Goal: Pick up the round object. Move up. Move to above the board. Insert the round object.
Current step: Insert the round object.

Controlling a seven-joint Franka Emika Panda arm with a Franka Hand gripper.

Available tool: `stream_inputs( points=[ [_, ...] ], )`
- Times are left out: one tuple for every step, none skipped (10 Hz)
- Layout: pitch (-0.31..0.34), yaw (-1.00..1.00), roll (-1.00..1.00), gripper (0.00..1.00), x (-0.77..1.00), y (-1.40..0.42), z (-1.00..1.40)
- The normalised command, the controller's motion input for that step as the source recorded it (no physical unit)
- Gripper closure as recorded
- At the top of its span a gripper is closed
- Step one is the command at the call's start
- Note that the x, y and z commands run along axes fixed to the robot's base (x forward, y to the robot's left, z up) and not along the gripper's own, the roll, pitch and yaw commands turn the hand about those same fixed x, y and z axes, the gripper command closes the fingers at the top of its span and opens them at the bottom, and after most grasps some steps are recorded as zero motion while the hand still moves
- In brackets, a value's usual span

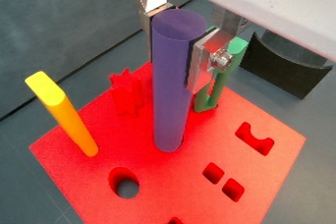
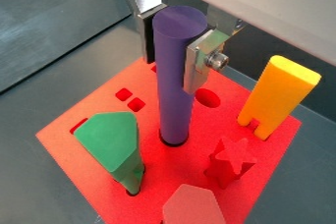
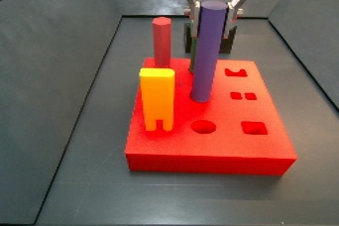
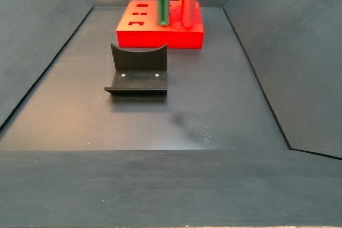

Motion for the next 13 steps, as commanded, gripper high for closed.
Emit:
stream_inputs(
  points=[
    [0.000, 0.00, 0.03, 1.00, 0.00, 0.00, -0.27],
    [-0.017, 0.00, 0.07, 1.00, 0.00, 0.00, -0.27],
    [0.000, 0.00, 0.06, 1.00, 0.13, 0.07, -0.25],
    [0.000, 0.00, 0.08, 1.00, 0.12, 0.17, -0.17],
    [0.000, 0.00, 0.10, 1.00, 0.07, 0.13, -0.17],
    [0.000, 0.00, 0.11, 1.00, 0.00, 0.04, -0.22],
    [-0.007, 0.00, 0.11, 1.00, 0.00, 0.00, -0.31],
    [-0.020, 0.02, 0.12, 1.00, 0.00, -0.12, -0.32],
    [0.000, 0.01, 0.12, 1.00, 0.09, -0.18, -0.26],
    [0.000, 0.00, 0.11, 1.00, 0.11, -0.15, -0.27],
    [0.000, 0.00, 0.05, 1.00, 0.11, -0.03, -0.27],
    [0.000, 0.00, 0.04, 1.00, 0.12, -0.02, -0.28],
    [-0.001, 0.00, 0.02, 1.00, 0.06, -0.02, -0.31]
  ],
)
